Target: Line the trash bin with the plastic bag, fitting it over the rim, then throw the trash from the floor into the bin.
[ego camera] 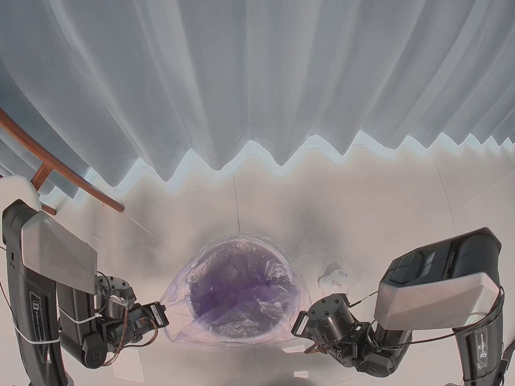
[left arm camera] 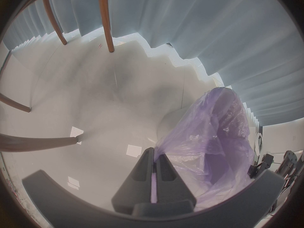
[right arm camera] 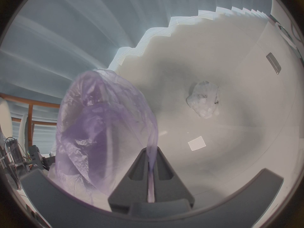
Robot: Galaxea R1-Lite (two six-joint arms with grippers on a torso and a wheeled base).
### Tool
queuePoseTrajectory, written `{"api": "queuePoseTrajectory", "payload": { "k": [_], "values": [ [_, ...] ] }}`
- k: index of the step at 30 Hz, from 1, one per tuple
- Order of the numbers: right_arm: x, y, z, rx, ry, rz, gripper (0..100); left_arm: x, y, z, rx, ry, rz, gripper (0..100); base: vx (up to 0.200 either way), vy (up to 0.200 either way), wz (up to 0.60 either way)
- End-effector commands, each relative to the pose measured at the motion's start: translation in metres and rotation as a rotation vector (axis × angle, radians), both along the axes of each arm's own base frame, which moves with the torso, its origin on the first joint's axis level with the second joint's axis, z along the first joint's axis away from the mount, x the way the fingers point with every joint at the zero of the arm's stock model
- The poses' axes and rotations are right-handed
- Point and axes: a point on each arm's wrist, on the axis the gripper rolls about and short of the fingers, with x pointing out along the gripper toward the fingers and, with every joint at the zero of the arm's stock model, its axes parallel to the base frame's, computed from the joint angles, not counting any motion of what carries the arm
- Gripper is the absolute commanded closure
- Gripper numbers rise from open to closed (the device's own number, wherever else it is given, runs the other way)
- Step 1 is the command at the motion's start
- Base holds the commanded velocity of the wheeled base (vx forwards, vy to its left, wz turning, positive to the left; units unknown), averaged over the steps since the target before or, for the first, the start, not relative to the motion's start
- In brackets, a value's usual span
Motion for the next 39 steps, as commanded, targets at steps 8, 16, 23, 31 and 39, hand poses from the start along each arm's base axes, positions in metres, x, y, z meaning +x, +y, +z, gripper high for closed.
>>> {"api": "queuePoseTrajectory", "payload": {
  "k": [8,16,23,31,39],
  "values": [
    [0.006,-0.006,-0.016,-0.046,0.009,-0.056,100,-0.001,-0.007,-0.019,0.099,0.041,-0.021,100,0.0,0.0,0.0],
    [0.008,-0.007,-0.009,-0.036,-0.01,-0.071,100,0.0,-0.011,-0.019,0.11,0.029,-0.024,100,0.0,0.0,0.0],
    [0.0,-0.014,0.004,0.006,-0.052,-0.074,0,0.0,-0.011,-0.009,0.112,-0.008,0.008,0,0.0,0.0,0.0],
    [-0.025,-0.031,0.022,0.017,-0.045,-0.063,0,-0.002,-0.007,0.027,0.073,-0.133,0.038,0,0.0,0.0,0.0],
    [-0.045,-0.044,0.027,0.062,-0.066,-0.052,0,-0.024,-0.011,0.032,0.024,-0.086,0.023,0,-0.15,0.0,0.0]
  ]
}}
